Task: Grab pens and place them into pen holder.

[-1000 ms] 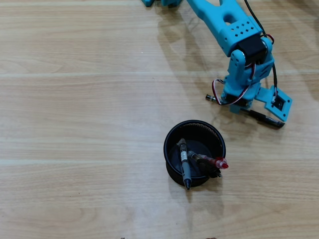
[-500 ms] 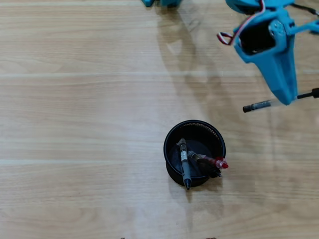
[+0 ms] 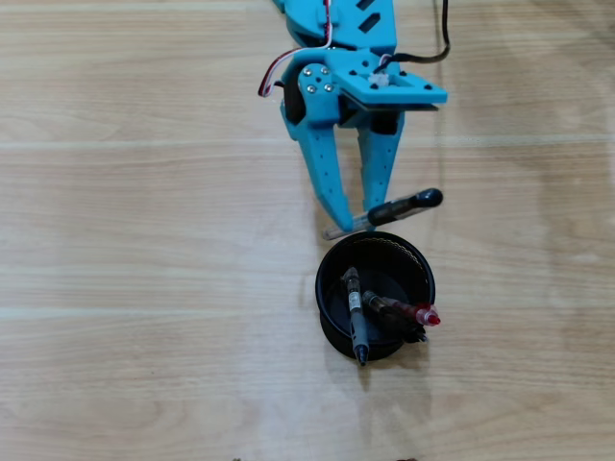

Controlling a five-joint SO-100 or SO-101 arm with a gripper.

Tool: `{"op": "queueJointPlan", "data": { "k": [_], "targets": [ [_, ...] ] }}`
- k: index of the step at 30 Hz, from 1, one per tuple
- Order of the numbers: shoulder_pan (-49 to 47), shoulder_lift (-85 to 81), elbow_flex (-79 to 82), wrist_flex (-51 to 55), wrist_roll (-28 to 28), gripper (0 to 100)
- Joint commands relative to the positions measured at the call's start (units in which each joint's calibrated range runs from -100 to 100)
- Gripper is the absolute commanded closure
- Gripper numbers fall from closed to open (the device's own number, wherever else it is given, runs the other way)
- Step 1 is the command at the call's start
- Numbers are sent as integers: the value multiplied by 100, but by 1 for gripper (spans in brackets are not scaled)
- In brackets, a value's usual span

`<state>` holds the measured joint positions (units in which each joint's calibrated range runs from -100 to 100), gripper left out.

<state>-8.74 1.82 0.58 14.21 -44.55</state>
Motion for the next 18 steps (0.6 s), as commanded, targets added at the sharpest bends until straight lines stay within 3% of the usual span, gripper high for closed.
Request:
{"op": "queueJointPlan", "data": {
  "k": [1,12,18],
  "targets": [
    [-86,258,-343,-145,-25,98],
    [-384,1027,-479,-110,-412,97],
    [-384,1111,-506,147,-365,84]
  ]
}}
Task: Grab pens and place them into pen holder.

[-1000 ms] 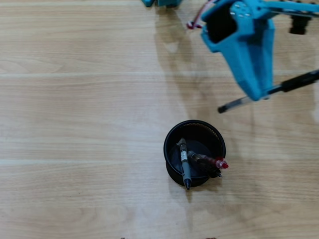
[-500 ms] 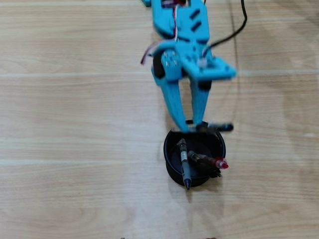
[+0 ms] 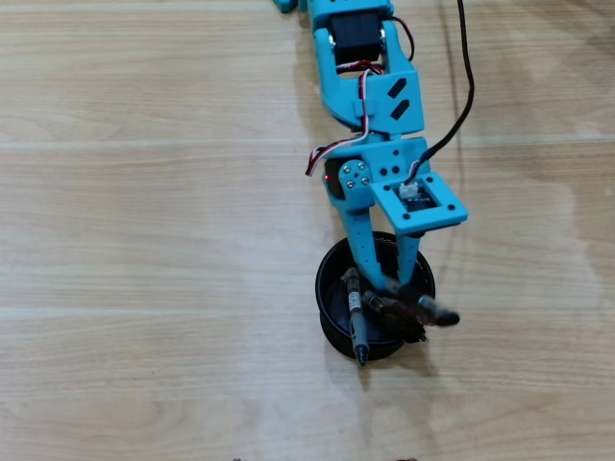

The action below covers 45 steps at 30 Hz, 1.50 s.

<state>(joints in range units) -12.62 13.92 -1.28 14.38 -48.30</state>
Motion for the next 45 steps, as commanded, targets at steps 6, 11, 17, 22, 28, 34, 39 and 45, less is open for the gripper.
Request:
{"op": "queueJointPlan", "data": {
  "k": [6,11,17,22,28,34,39,45],
  "targets": [
    [93,-708,-247,637,267,89],
    [61,-2694,957,2296,2070,92],
    [-310,-6802,4542,3783,4140,92],
    [-423,-10293,8236,4436,4156,92],
    [-431,-11029,9350,5975,4198,92],
    [-810,-11325,9413,6000,4193,92],
    [-915,-11333,9404,6000,4193,92],
    [-899,-11333,9404,5992,4182,92]
  ]
}}
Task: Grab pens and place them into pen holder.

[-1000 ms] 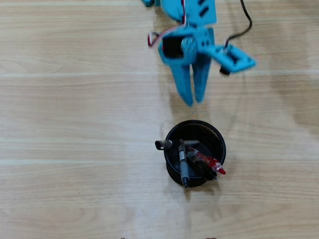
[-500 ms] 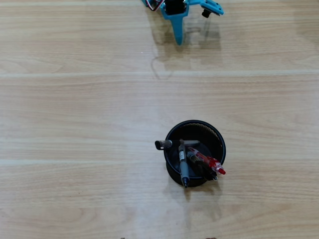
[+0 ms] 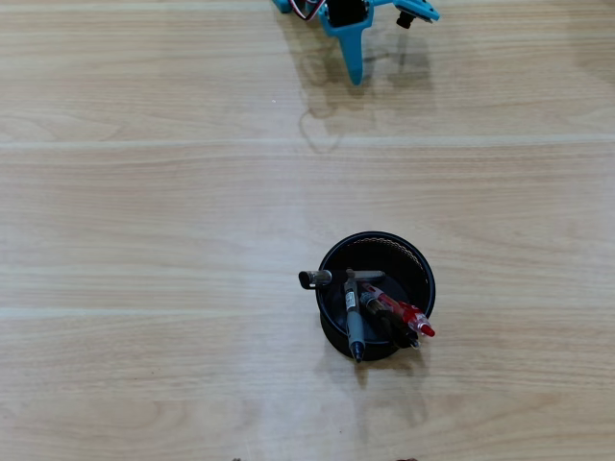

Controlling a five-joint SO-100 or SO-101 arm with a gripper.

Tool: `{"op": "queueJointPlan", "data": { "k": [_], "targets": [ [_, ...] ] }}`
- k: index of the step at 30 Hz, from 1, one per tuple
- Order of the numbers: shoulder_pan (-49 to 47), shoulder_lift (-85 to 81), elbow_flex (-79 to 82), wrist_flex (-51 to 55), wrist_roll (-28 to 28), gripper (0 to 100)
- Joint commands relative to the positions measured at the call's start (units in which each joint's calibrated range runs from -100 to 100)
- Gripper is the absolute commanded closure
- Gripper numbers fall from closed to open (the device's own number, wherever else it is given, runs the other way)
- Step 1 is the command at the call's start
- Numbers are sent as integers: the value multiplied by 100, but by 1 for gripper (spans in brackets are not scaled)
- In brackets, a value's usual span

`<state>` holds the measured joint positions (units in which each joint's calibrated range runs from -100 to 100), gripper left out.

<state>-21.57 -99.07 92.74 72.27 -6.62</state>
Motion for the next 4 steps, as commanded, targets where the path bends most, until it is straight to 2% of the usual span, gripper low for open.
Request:
{"op": "queueJointPlan", "data": {
  "k": [1,4],
  "targets": [
    [-20,-34,2,204,25,92],
    [-20,-34,2,204,25,92]
  ]
}}
